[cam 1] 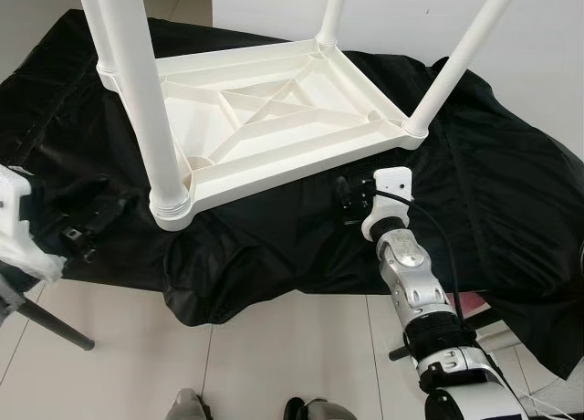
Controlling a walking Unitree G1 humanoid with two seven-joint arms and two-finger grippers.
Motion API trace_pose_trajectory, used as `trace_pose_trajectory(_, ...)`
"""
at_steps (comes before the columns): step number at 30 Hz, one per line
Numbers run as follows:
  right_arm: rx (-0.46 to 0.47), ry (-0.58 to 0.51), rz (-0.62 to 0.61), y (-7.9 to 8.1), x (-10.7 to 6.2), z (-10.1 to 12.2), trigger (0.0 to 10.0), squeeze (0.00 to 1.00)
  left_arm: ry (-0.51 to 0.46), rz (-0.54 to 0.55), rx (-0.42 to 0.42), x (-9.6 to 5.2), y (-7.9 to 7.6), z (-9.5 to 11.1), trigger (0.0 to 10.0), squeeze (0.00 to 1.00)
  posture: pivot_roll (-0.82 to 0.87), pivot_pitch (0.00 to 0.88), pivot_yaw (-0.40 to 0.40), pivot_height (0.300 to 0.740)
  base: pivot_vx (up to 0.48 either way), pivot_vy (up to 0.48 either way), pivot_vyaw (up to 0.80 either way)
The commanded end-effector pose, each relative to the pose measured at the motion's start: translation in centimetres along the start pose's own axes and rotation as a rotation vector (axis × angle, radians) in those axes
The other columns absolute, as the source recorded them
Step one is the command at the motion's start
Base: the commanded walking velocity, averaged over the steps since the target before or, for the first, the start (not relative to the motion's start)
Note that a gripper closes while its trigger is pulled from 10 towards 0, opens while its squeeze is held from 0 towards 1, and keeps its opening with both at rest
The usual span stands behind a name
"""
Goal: Building children table
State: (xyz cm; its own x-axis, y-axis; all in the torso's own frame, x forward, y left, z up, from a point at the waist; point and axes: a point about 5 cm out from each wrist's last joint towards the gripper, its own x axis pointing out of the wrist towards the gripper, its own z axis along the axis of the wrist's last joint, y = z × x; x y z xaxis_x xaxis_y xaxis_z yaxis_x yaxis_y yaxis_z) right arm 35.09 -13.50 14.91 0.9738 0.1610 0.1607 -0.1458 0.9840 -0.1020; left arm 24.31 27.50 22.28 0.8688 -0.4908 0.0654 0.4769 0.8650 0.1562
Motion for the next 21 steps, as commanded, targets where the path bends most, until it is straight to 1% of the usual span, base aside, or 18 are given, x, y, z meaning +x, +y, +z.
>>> trace_pose_trajectory(1, -0.003, 0.003, -0.003, -0.8, -0.2, -0.3, 10.0, 0.0, 0.014, -0.044, 0.029, -0.1, 0.1, -0.1, 10.0, 0.0, 0.12, 0.11, -0.125, 0.74, 0.0, 0.0, 0.0)
trace_pose_trajectory(2, 0.009, -0.007, 0.002, -0.7, -0.1, -0.2, 10.0, 0.0, 0.029, -0.01, 0.041, 0.4, 0.8, -0.3, 10.0, 0.0, 0.12, 0.096, -0.114, 0.74, 0.0, 0.0, 0.0)
trace_pose_trajectory(3, 0.009, -0.007, 0.002, -0.7, -0.1, -0.2, 10.0, 0.0, 0.029, -0.01, 0.041, 0.4, 0.8, -0.3, 10.0, 0.0, 0.12, 0.096, -0.114, 0.74, 0.0, 0.0, 0.0)
trace_pose_trajectory(4, 0.019, -0.015, 0.01, -0.6, -0.1, -0.1, 10.0, 0.0, 0.047, 0.016, 0.063, 0.9, 1.2, -0.5, 10.0, 0.0, 0.13, 0.096, -0.111, 0.74, 0.0, 0.0, 0.0)
trace_pose_trajectory(6, 0.019, -0.015, 0.01, -0.6, -0.1, -0.1, 10.0, 0.0, 0.047, 0.016, 0.063, 0.9, 1.2, -0.5, 10.0, 0.0, 0.13, 0.096, -0.111, 0.74, 0.0, 0.0, 0.0)
trace_pose_trajectory(7, 0.044, -0.029, 0.035, -0.4, -0.1, 0.1, 10.0, 0.0, 0.065, 0.045, 0.076, 1.6, 1.6, -0.7, 10.0, 0.0, 0.13, 0.086, -0.111, 0.74, 0.0, 0.0, 0.0)
trace_pose_trajectory(9, 0.044, -0.029, 0.035, -0.4, -0.1, 0.1, 10.0, 0.0, 0.065, 0.045, 0.076, 1.6, 1.6, -0.7, 10.0, 0.0, 0.13, 0.086, -0.111, 0.74, 0.0, 0.0, 0.0)
trace_pose_trajectory(10, 0.058, -0.047, 0.065, -0.2, -0.1, 0.3, 10.0, 0.0, 0.05, 0.044, 0.069, 2.8, 1.4, -0.9, 10.0, 0.0, 0.11, 0.076, -0.096, 0.74, 0.0, 0.0, 0.0)
trace_pose_trajectory(11, 0.06, -0.054, 0.075, -0.5, -0.3, 0.3, 10.0, 0.0, 0.039, 0.028, 0.089, 4.1, 0.5, -1.1, 10.0, 0.0, 0.1, 0.068, -0.097, 0.74, 0.0, 0.0, 0.0)
trace_pose_trajectory(12, 0.06, -0.054, 0.075, -0.5, -0.3, 0.3, 10.0, 0.0, 0.039, 0.028, 0.089, 4.1, 0.5, -1.1, 10.0, 0.0, 0.1, 0.068, -0.097, 0.74, 0.0, 0.0, 0.0)
trace_pose_trajectory(14, 0.058, -0.045, 0.04, -1.3, -0.7, 0.1, 10.0, 0.0, 0.005, -0.009, 0.075, 6.2, -1.2, -1.4, 10.0, 0.0, 0.09, 0.066, -0.097, 0.74, 0.0, 0.0, 0.0)
trace_pose_trajectory(15, 0.058, -0.045, 0.04, -1.3, -0.7, 0.1, 10.0, 0.0, 0.005, -0.009, 0.075, 6.2, -1.2, -1.4, 10.0, 0.0, 0.09, 0.066, -0.097, 0.74, 0.0, 0.0, 0.0)
trace_pose_trajectory(17, 0.058, -0.034, 0.008, -1.6, -1.0, -0.3, 10.0, 0.0, -0.007, -0.034, 0.073, 7.3, -2.1, -1.7, 10.0, 0.0, 0.07, 0.061, -0.094, 0.74, 0.0, 0.0, 0.0)
trace_pose_trajectory(18, 0.058, -0.034, 0.008, -1.6, -1.0, -0.3, 10.0, 0.0, -0.007, -0.034, 0.073, 7.3, -2.1, -1.7, 10.0, 0.0, 0.07, 0.061, -0.094, 0.74, 0.0, 0.0, 0.0)
trace_pose_trajectory(19, 0.062, -0.032, -0.001, -1.6, -1.1, -0.4, 10.0, 0.0, -0.015, -0.052, 0.071, 7.9, -2.5, -1.8, 10.0, 0.0, 0.06, 0.06, -0.094, 0.74, 0.0, 0.0, 0.0)
trace_pose_trajectory(20, 0.066, -0.026, -0.015, -1.7, -1.3, -0.6, 10.0, 0.0, -0.041, -0.081, 0.064, 9.0, -3.3, -1.6, 10.0, 0.0, 0.06, 0.061, -0.095, 0.74, 0.0, 0.0, 0.0)
trace_pose_trajectory(21, 0.066, -0.026, -0.015, -1.7, -1.3, -0.6, 10.0, 0.0, -0.041, -0.081, 0.064, 9.0, -3.3, -1.6, 10.0, 0.0, 0.06, 0.061, -0.095, 0.74, 0.0, 0.0, 0.0)
